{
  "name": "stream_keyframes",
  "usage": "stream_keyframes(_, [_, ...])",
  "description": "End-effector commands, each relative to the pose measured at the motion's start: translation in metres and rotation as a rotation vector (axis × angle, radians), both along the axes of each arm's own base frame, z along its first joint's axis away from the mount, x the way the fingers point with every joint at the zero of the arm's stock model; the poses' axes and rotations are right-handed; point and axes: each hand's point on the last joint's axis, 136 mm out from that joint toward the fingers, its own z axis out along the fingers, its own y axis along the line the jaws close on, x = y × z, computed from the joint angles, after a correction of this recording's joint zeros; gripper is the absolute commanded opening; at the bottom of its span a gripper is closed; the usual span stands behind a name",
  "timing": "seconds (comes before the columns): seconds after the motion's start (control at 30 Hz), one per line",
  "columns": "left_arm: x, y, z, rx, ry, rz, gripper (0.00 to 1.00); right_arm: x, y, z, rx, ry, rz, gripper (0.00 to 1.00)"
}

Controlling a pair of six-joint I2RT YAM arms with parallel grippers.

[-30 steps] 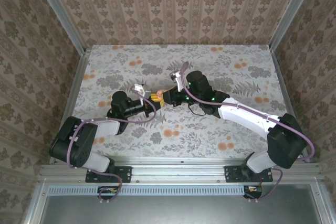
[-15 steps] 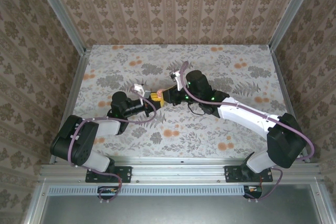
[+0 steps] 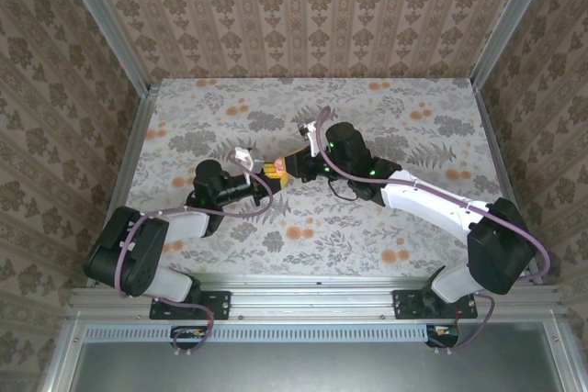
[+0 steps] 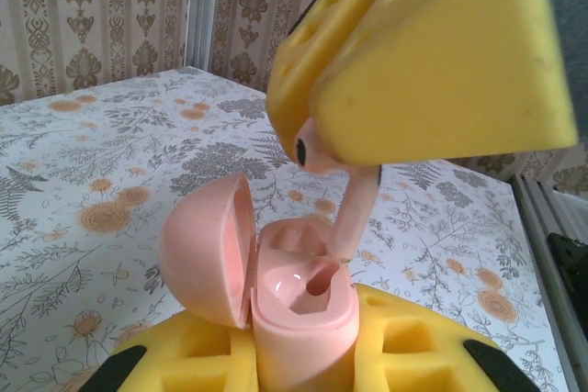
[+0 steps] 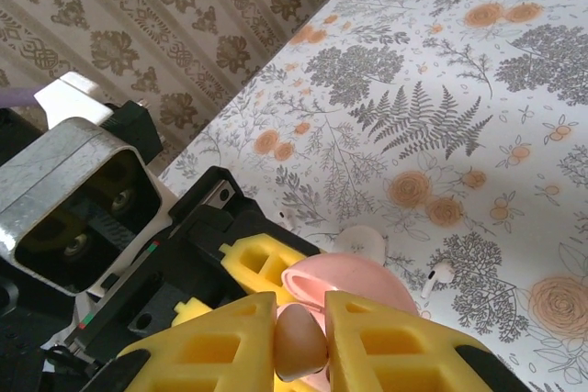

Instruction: Insert the wireless bluetooth earbuds into the charging case

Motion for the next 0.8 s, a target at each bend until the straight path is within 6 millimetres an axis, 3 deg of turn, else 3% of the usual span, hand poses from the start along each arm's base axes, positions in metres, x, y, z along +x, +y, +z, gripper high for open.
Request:
stream_keyframes(0.0, [-0.008, -0.002, 0.007, -0.001, -0.040, -0.026, 0.14, 0.002, 0.000, 0.019, -0.003, -0.060, -0.011, 0.20])
stream_keyframes(0.33, [-0.008, -0.001, 0.015, -0.005, -0.059, -0.015, 0.14, -0.001, 0.003, 0.003, -0.071, -0.040, 0.000, 0.20])
stream_keyframes(0.77, [-0.010, 0.001, 0.018, 0.042, -0.090, -0.017, 0.14, -0.008, -0.001, 0.000, -0.171, -0.040, 0.035, 0.21])
